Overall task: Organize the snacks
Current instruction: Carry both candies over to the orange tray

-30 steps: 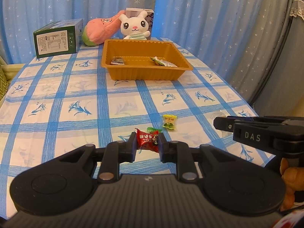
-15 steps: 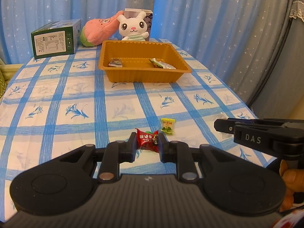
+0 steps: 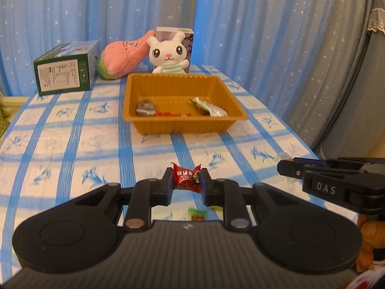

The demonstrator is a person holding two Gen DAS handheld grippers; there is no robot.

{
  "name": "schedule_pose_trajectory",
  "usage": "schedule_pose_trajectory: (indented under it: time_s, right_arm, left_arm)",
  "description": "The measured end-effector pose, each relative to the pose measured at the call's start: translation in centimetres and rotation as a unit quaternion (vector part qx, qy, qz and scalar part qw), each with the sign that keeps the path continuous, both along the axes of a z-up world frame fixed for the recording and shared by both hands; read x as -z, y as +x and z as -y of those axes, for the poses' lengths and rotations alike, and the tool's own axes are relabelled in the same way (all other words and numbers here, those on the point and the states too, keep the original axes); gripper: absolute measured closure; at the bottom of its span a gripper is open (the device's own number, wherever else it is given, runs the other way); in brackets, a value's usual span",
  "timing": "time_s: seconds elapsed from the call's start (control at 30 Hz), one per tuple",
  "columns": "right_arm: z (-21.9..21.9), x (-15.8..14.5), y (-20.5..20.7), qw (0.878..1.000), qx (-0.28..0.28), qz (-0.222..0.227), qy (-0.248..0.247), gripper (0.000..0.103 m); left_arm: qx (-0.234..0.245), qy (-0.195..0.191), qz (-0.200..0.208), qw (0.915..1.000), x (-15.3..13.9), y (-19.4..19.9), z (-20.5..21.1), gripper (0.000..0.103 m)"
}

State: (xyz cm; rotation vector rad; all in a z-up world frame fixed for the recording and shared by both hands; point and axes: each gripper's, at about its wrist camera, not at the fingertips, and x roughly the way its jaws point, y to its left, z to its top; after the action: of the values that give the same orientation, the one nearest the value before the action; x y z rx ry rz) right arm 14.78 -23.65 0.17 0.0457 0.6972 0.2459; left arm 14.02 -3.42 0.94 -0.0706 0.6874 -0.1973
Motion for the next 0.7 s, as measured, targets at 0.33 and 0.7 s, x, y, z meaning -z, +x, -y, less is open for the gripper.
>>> schedule_pose_trajectory:
  time_s: [0.33, 0.7]
  right_arm:
    - [0.1, -1.3, 6.3, 1.000, -0.005, 0.010, 0.001, 0.082]
    - [-0.7, -1.9, 15.5, 0.999, -0.026, 0.003, 0.021, 0.082]
  left_arm:
    - [0.003, -0.003, 0.009, 1.0000, -0.9, 6.8, 0.0, 0.083]
    - [-0.020, -0.045, -0.013, 0.9987, -0.9, 16.5, -1.5, 0.083]
